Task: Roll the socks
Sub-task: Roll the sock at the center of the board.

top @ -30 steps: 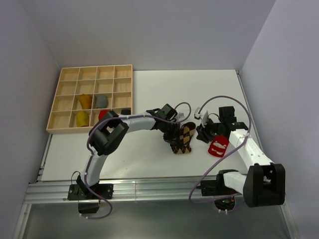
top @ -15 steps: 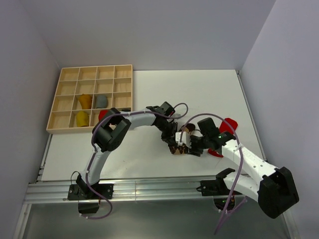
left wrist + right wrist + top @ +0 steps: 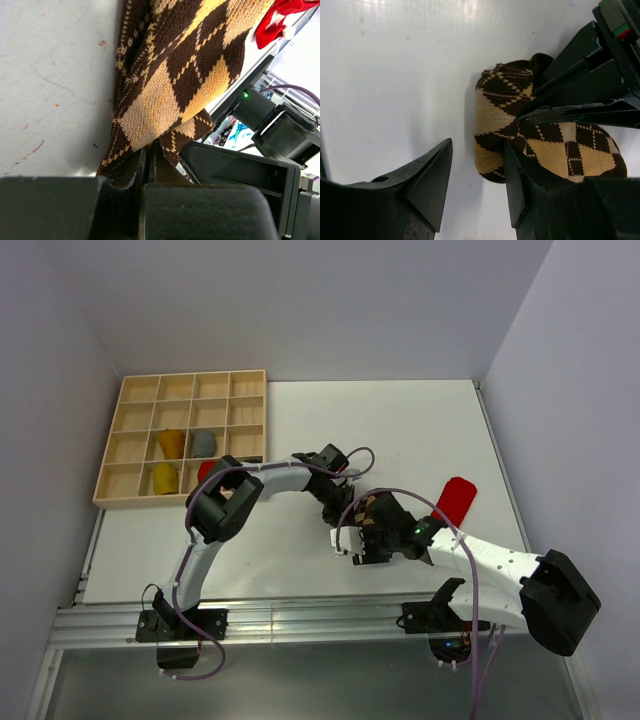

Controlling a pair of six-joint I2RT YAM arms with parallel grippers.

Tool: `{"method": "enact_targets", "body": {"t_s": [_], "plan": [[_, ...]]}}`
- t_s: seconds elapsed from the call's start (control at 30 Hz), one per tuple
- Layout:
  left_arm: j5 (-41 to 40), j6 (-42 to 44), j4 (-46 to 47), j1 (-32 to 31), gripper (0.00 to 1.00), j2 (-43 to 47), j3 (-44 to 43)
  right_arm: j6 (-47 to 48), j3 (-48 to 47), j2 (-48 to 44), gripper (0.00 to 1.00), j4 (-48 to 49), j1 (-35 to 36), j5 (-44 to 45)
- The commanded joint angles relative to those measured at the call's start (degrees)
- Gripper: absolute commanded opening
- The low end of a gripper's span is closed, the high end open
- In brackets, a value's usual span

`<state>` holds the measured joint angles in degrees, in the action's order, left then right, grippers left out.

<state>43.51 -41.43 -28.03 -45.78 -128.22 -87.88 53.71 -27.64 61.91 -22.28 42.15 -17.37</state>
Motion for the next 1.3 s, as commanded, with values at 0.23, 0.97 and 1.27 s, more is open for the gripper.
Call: {"method": "enact_targets", "body": {"t_s": [0.23,0.97,1.27], "plan": [[0.3,-0.2,1.2,0.3,0.05,-1.1,1.4,-5.2,0.0,7.0,0.46,10.0,1.3,8.7],[-7.5,-8.7,21.0,1.5,0.35,12.0,10.5,-0.8,-7.3,7.7,0.15,-10.6,-16.9,-11.9],[-2.0,-5.2,22.1,2.4,0.43,3.4,-2.6,1.2,-7.8,8.0,0.15,-12.3,-17.8,-12.9]]}}
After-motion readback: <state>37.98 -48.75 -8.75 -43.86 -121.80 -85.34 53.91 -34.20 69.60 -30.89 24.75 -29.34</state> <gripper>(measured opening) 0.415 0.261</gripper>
